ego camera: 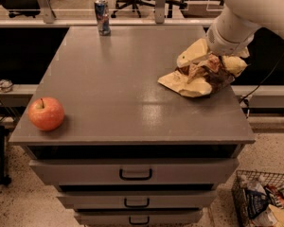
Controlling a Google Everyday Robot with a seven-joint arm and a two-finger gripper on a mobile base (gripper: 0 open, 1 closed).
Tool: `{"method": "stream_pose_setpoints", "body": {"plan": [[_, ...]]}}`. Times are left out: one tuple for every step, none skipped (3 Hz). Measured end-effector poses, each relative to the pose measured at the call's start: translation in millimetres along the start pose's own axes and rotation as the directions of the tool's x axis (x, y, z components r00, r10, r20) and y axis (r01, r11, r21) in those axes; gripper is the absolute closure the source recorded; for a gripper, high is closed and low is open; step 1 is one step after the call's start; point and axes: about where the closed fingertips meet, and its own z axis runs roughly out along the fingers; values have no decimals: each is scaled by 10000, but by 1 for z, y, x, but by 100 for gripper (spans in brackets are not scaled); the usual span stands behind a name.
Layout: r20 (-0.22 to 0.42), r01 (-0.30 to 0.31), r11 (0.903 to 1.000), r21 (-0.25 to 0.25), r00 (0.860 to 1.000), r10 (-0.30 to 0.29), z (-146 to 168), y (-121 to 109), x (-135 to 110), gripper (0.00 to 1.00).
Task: Move brown chip bag near redbull can
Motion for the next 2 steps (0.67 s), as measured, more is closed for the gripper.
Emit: {"method": "stream_pose_setpoints", "body": {"plan": [[-229, -135, 9997, -221, 9997, 129, 13, 1, 7, 17], [-136, -176, 9992, -360, 9998, 171, 14, 2, 7, 40]]}}
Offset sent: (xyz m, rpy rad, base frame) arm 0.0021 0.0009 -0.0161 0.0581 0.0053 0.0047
